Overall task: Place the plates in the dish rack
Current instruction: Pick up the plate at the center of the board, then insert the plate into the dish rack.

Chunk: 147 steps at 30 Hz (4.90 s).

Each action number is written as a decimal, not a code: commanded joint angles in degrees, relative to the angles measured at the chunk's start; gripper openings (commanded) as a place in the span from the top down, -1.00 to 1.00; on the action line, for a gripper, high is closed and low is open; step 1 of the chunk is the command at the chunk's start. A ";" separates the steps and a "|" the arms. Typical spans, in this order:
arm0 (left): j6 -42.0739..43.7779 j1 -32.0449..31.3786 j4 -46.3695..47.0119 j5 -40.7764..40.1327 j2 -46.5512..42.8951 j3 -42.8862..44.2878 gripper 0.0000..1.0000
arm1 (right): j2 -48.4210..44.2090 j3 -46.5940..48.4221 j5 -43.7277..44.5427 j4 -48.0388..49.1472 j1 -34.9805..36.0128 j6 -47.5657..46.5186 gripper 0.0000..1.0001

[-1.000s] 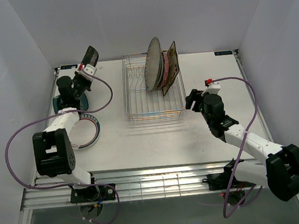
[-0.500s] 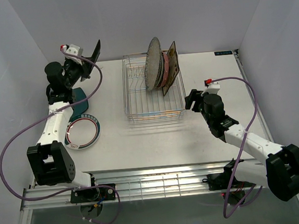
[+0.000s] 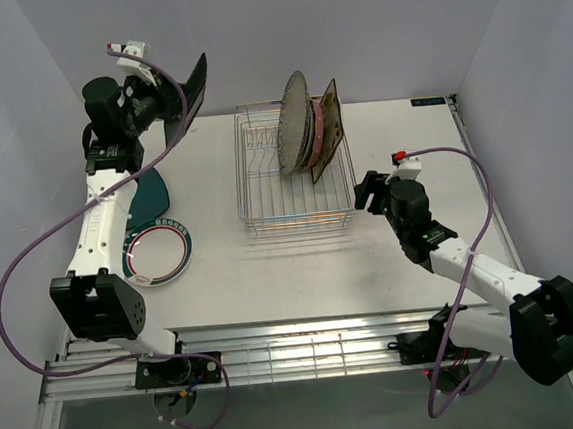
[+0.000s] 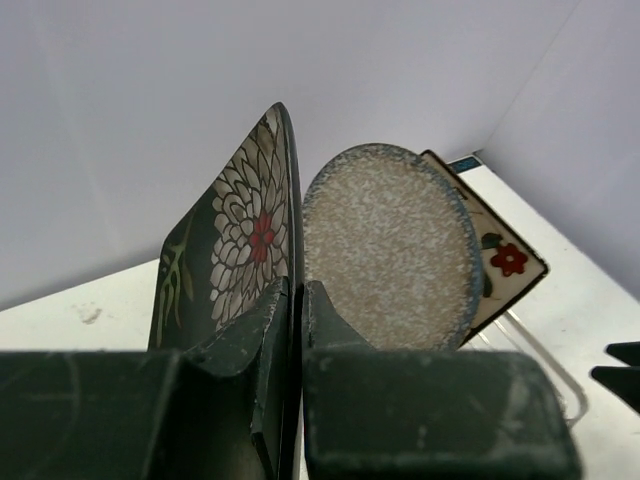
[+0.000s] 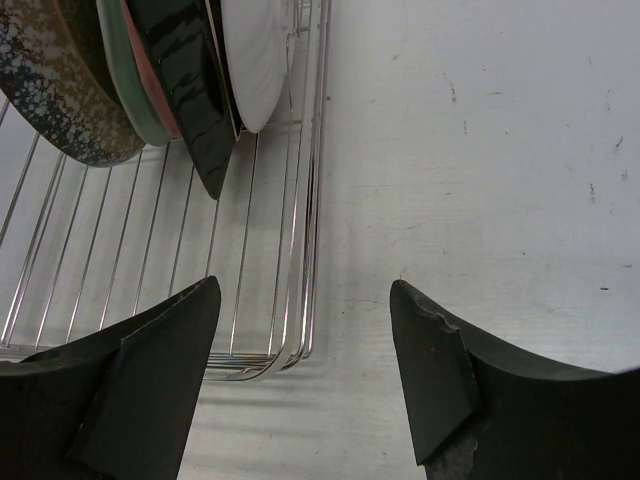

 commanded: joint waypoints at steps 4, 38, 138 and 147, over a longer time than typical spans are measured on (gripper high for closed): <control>-5.41 -4.12 -2.92 -2.04 2.86 10.85 1.00 | -0.68 0.11 -0.06 2.97 -0.18 -0.28 -0.49; -22.55 -15.90 -0.47 -8.81 14.30 16.58 1.00 | 0.02 0.20 -3.30 4.03 -0.09 0.25 -0.48; -25.63 -34.80 -0.03 -58.90 25.90 25.10 1.00 | -7.45 -7.01 -10.79 19.94 5.18 -4.76 -0.48; -26.77 -34.80 1.28 -61.02 26.69 24.75 1.00 | -8.42 -7.54 -10.17 19.67 5.10 -4.93 -0.49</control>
